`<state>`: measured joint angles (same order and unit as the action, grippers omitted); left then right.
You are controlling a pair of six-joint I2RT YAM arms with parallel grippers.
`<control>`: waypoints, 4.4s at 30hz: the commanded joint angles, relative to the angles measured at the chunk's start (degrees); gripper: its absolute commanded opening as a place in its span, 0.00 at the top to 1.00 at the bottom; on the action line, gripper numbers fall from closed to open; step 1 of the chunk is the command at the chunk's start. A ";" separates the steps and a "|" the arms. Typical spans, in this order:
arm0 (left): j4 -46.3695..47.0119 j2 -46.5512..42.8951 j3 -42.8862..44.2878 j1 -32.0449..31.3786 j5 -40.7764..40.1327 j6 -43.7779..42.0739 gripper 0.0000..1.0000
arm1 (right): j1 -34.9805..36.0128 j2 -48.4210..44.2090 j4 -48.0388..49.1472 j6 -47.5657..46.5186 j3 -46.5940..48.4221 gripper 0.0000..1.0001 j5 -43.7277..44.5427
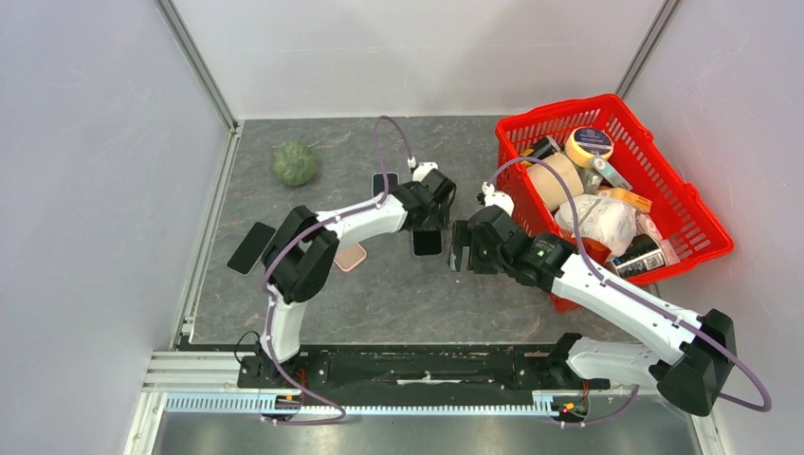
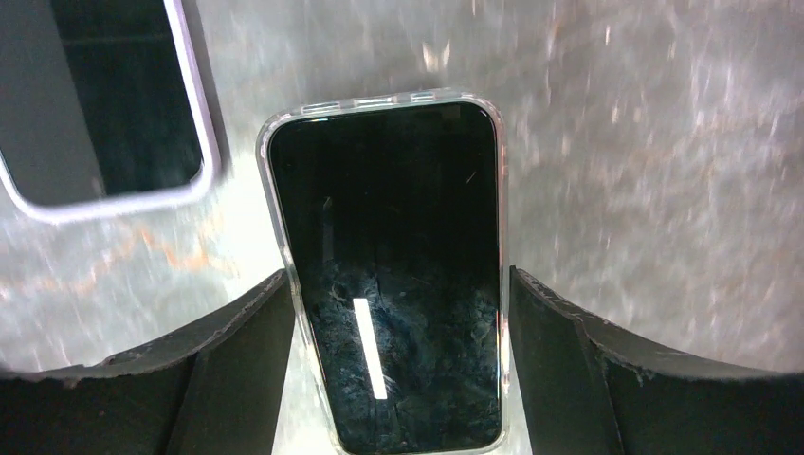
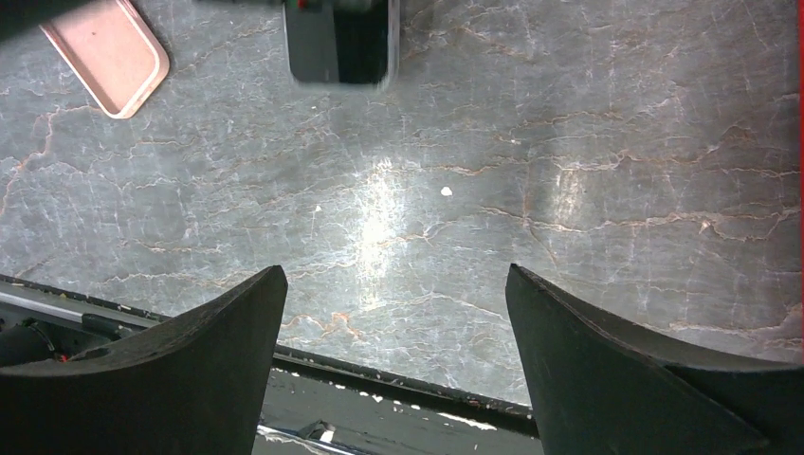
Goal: Put the phone into the phone case
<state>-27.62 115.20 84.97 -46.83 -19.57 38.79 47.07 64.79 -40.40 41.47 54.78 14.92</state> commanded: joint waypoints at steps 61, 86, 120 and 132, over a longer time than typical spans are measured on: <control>-11.14 -29.08 -24.48 19.23 -7.32 18.64 0.59 | -0.14 7.84 5.40 -4.29 0.54 0.03 -3.70; -5.15 -23.91 -35.95 22.48 -1.12 21.00 0.75 | -0.57 8.95 8.75 -5.88 -1.08 0.04 -6.07; -12.55 -24.25 -24.35 -2.44 -2.55 11.76 0.23 | -7.10 6.41 9.99 -7.93 -4.25 0.03 -10.05; -12.15 -36.55 -25.03 38.06 -1.83 7.90 0.37 | -7.10 5.69 11.43 -8.64 -5.56 0.03 -11.97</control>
<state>-39.09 79.99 58.70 -19.16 -20.97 49.63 40.25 71.81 -30.92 34.15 49.82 4.19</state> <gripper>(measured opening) 0.677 0.968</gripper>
